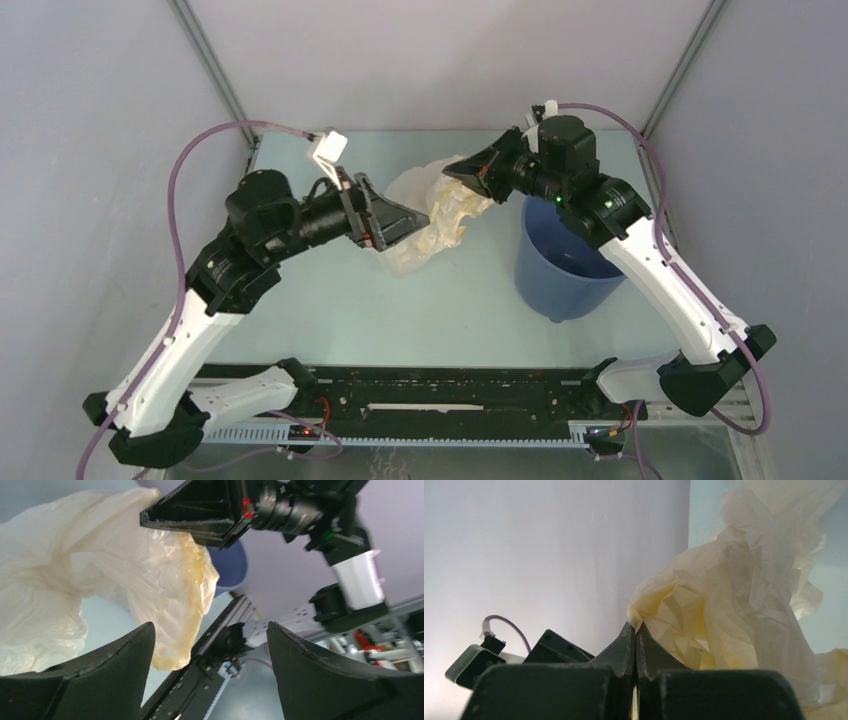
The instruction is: Put the trash bags into the trash bin
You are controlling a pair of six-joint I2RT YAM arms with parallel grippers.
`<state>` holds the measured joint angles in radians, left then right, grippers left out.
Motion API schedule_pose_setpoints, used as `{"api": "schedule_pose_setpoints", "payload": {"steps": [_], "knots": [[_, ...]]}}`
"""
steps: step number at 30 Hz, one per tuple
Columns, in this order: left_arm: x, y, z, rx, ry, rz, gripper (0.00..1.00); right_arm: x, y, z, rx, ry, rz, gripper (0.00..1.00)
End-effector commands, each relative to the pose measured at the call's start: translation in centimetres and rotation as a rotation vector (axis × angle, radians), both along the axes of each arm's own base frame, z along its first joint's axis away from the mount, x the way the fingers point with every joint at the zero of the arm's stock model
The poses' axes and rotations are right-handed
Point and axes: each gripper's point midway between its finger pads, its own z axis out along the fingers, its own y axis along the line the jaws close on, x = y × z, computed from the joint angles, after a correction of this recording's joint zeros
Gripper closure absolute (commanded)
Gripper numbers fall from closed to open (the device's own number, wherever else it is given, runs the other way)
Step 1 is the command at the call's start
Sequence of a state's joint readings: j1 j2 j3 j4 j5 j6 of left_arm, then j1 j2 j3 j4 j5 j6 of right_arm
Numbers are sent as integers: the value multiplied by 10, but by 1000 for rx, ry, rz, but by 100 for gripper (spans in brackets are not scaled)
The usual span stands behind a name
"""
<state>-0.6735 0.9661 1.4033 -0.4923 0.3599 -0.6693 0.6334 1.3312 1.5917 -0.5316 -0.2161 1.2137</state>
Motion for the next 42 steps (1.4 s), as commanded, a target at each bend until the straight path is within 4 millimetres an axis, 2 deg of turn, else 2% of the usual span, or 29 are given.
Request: {"api": "schedule_pose_setpoints", "payload": {"steps": [1, 2, 4, 6, 9, 10, 13, 16, 22, 27, 31, 32, 33, 34, 35, 39, 42], "knots": [[19, 7, -26, 257, -66, 119, 20, 0, 6, 18, 57, -14, -8, 100], [21, 8, -31, 301, -60, 129, 24, 0, 6, 18, 54, -14, -9, 100], [21, 5, -35, 363, -68, 126, 27, 0, 4, 17, 46, -16, -18, 100], [18, -1, -33, 394, -97, 116, 22, 1, 2, 17, 40, -22, -29, 100], [25, 1, -30, 435, -121, 188, 20, 2, 1, 17, 35, -25, -35, 100], [27, 1, -30, 458, -124, 212, 22, 2, 2, 18, 35, -27, -34, 100], [36, 7, -32, 549, -126, 298, 39, 2, 0, 19, 26, -35, -42, 100], [40, 5, -33, 615, -144, 316, 49, 1, -3, 17, -2, -41, -53, 100], [42, -5, -38, 629, -132, 297, 60, 0, -4, 21, -28, -68, -49, 100], [45, -4, -38, 627, -140, 316, 61, -3, -4, 25, -27, -90, -33, 100], [46, -8, -38, 621, -143, 306, 55, -4, -1, 24, -24, -85, -10, 100], [46, -9, -37, 618, -144, 302, 58, -5, 0, 23, -27, -86, -5, 100], [46, -10, -37, 615, -144, 301, 74, -5, 1, 24, -28, -94, 3, 100], [47, -7, -34, 612, -146, 318, 97, -6, 1, 26, -29, -107, 13, 96], [48, -2, -33, 611, -145, 342, 100, -8, 2, 27, -34, -127, 33, 91], [55, 25, -14, 556, -155, 441, 100, -23, 4, 25, -49, -190, 179, 60], [58, 45, -4, 460, -94, 480, 100, -31, -6, 16, -85, -224, 240, 46]]}}
